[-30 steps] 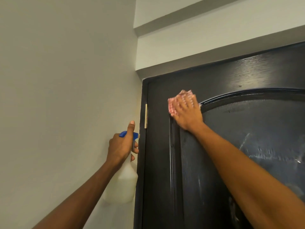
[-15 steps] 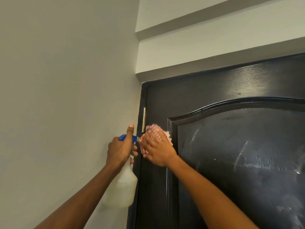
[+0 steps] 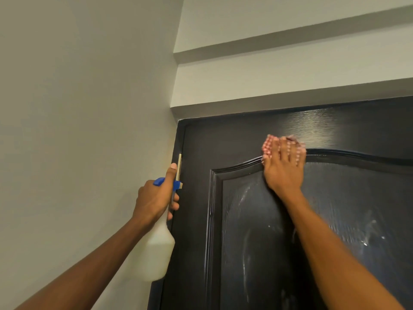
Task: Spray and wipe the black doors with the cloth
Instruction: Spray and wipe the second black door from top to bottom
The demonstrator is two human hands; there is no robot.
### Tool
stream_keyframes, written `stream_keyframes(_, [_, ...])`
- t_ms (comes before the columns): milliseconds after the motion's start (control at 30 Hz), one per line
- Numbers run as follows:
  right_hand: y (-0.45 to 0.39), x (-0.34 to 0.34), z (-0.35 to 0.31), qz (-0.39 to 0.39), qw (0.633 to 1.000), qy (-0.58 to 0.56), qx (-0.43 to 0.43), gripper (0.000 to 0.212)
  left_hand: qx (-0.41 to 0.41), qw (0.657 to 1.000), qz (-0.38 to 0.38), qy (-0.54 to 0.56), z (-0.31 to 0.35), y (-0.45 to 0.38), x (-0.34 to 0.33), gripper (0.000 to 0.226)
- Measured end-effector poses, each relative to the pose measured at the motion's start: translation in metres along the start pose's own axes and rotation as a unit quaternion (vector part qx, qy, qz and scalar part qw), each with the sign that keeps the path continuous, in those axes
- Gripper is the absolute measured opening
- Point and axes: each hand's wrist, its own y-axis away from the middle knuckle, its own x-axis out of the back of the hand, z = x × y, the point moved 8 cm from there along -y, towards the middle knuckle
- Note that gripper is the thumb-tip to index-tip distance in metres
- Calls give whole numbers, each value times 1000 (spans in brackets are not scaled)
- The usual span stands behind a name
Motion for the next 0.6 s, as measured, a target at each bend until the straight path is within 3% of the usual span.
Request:
stream_keyframes(67, [7, -2, 15, 2, 999, -20, -46, 67, 10, 1000, -7, 11, -6, -2, -4, 58])
stream_keyframes(133, [20, -9, -1, 12, 999, -28, -35, 64, 20, 1000, -6, 12, -9, -6, -6, 62])
stream_keyframes(233, [52, -28, -62, -5, 992, -27, 121, 62, 33, 999, -21, 20, -16, -7, -16, 65])
stream_keyframes(333, [91, -43, -110, -21, 958, -19, 287, 61, 29, 1000, -3, -7, -21, -4, -27, 72])
stream_keyframes(400, [101, -43, -108, -16, 963, -15, 268, 61, 32, 999, 26, -10, -20, -5, -29, 73])
stream_keyframes(467, [107, -39, -90, 2, 981, -30, 192, 63, 48, 998, 26, 23, -15, -9, -32, 72])
stream_keyframes(600, [128, -40, -58, 32, 995, -43, 83, 68, 53, 993, -45, 91, 0, -23, -51, 72])
